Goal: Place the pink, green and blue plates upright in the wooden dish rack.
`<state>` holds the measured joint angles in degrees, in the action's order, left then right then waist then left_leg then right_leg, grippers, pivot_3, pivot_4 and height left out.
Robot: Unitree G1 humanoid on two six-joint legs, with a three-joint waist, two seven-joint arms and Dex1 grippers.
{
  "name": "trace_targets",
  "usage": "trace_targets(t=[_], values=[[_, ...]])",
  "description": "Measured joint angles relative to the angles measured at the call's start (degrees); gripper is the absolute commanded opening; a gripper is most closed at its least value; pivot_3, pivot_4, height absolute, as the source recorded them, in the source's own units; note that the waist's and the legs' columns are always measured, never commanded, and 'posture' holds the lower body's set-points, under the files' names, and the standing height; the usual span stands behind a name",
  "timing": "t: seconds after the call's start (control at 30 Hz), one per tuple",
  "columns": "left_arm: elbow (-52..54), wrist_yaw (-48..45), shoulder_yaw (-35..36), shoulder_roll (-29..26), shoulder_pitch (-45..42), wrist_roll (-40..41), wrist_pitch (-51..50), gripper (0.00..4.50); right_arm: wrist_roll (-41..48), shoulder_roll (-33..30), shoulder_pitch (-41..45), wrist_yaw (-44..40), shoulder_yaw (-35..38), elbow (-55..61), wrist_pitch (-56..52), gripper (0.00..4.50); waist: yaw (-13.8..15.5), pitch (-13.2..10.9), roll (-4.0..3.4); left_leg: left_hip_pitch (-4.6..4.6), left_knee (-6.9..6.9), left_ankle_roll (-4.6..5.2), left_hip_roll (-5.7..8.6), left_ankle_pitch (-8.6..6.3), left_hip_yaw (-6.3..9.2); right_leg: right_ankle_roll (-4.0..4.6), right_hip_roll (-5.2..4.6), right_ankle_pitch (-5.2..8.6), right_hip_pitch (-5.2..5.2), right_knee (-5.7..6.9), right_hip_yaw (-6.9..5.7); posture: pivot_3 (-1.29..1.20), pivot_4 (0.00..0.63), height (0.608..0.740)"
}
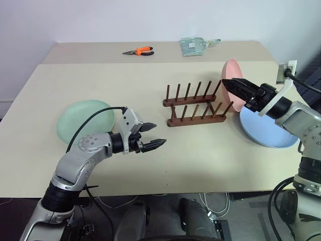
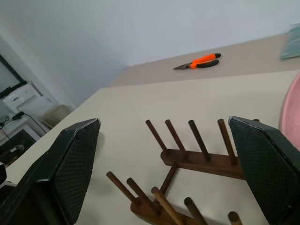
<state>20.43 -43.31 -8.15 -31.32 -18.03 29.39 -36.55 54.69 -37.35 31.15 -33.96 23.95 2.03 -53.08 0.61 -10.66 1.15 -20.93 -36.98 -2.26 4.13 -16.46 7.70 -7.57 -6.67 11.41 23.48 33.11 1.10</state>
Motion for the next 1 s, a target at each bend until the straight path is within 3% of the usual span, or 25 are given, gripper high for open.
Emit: trace_targets(t=[0.17,0.37,0.57,0.8,0.9,1.0], values=[[0.0,0.0,0.0,0.0,0.0,0.0,-0.3,3.57,-5.2,-1.5,0.2,-0.6,-0.9,-1.7,5.1,4.46,0.0,0.0,0.00,0.00,-0.01,0.00,0.02,0.00,-0.01,-0.01,0.00,0.00,0.00,0.00,0.00,0.00,0.150,0.740],[0.0,0.0,0.1,-0.1,0.0,-0.1,-0.4,3.57,-23.9,-11.5,0.5,-4.2,-9.5,-10.9,19.4,4.46,-0.1,0.0,-0.01,0.01,0.00,0.00,0.02,0.00,-0.05,-0.17,-0.01,0.11,0.00,-0.01,-0.01,0.00,0.150,0.740],[-0.2,-0.1,0.0,0.5,0.0,-0.3,-0.4,3.57,-28.4,-9.9,6.4,-9.2,-17.2,-14.1,19.7,4.46,-1.6,0.0,-0.12,0.08,0.02,0.00,-0.02,0.00,-0.05,-0.03,0.02,0.00,0.00,0.05,0.03,0.00,0.150,0.740],[-0.2,0.1,0.0,0.7,0.1,-0.9,-0.3,3.57,-32.2,-3.6,12.9,-6.7,-21.1,-18.7,17.0,4.46,-1.1,0.0,-0.10,0.00,-0.03,0.00,0.05,0.00,0.03,-0.02,-0.01,-0.02,-0.03,0.00,0.02,0.00,0.150,0.740],[-0.2,0.2,0.0,1.0,0.3,-1.3,-0.3,3.57,-36.0,-1.0,16.1,-3.2,-22.0,-26.0,18.4,3.60,-1.2,0.0,-0.11,0.01,-0.02,-0.01,0.05,0.01,0.04,-0.04,-0.01,-0.04,-0.01,0.01,0.01,0.00,0.150,0.740],[-0.2,0.5,0.0,1.3,0.3,-1.4,-0.3,3.57,-38.2,0.3,17.8,-1.7,-22.0,-31.8,20.6,2.13,-1.3,0.0,-0.11,0.01,0.00,-0.01,0.06,0.01,0.04,-0.14,0.00,-0.10,0.00,0.01,0.01,0.00,0.150,0.740]])
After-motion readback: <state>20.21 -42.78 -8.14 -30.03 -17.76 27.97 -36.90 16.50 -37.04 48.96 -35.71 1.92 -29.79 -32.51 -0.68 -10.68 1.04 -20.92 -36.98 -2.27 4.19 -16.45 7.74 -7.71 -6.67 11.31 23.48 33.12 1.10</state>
